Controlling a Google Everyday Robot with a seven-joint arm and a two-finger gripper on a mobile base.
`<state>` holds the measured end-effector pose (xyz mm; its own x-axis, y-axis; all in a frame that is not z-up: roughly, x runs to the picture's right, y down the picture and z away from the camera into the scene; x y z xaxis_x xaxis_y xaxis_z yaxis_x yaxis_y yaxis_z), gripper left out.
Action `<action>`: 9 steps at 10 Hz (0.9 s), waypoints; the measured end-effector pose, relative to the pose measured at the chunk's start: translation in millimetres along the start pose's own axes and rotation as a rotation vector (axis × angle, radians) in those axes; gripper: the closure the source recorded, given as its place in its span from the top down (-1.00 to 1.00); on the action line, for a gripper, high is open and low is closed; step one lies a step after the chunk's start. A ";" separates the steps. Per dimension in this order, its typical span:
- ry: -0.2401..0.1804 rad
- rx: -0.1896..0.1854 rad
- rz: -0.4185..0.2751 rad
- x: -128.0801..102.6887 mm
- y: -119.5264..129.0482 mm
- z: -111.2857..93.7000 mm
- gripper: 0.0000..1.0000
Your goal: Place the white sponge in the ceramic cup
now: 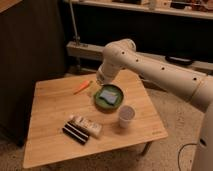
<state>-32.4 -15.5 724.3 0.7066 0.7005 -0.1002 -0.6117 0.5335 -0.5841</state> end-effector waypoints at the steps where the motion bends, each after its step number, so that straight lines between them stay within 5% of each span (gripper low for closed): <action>1: 0.000 0.000 0.000 0.0 0.0 0.0 0.60; 7: 0.000 0.004 -0.003 -0.6 -1.1 0.0 0.60; 9: -0.042 0.037 -0.062 -3.0 -9.1 4.3 0.60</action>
<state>-30.5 -20.4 733.4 0.7287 0.6841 -0.0308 -0.5805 0.5932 -0.5578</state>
